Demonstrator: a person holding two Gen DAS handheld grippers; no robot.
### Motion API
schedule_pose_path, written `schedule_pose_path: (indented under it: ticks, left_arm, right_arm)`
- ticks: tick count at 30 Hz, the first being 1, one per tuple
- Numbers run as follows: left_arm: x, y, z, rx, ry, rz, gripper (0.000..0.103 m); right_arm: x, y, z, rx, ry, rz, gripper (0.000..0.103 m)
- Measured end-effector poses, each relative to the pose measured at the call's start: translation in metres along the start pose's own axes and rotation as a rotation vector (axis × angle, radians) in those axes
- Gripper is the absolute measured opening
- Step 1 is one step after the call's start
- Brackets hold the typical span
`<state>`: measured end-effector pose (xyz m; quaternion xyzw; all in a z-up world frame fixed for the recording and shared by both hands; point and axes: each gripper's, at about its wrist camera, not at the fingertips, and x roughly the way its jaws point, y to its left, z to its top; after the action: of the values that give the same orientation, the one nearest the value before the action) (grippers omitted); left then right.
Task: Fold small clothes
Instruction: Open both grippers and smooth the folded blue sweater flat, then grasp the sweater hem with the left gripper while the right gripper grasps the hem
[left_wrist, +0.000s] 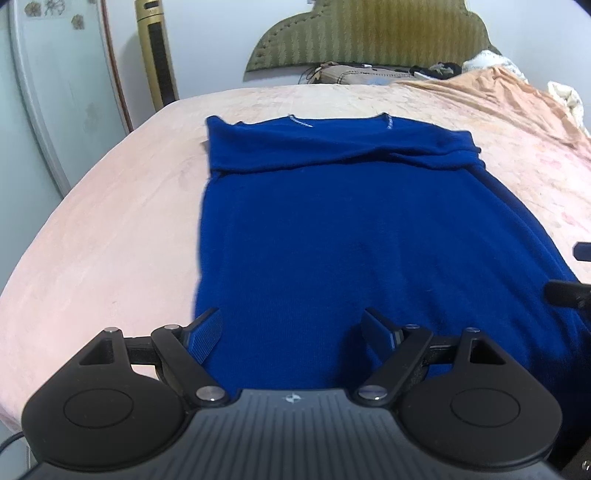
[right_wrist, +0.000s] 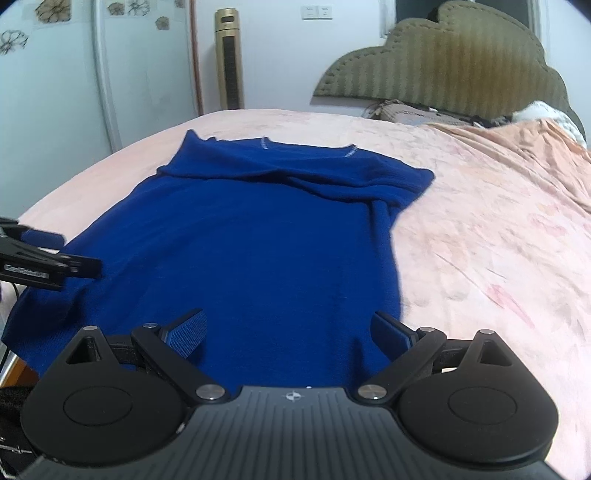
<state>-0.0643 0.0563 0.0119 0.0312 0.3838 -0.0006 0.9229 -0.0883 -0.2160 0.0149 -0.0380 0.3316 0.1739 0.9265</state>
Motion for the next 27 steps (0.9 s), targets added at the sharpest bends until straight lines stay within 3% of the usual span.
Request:
schedule_pose_path:
  ticks: [8,15,21,27]
  left_arm:
    - [-0.013,0.061,-0.017,-0.12,0.004,-0.006,0.083]
    - [-0.006,0.09,-0.029,-0.234,0.086,-0.204,0.083]
    - [-0.004,0.078,-0.033,-0.174,0.096,-0.27,0.083]
    - [-0.009,0.065,-0.038,-0.104,0.098,-0.344,0.083]
  right_arm:
    - [-0.015,-0.041,-0.013,0.078,0.027,-0.062,0.097]
    - [-0.02,-0.083,-0.033,0.265,0.109,0.052,0.091]
    - [-0.021,-0.066,-0.042,0.198,0.166,0.121,0.086]
    - [-0.019,-0.033,-0.039,0.168,0.182,0.274,0.081]
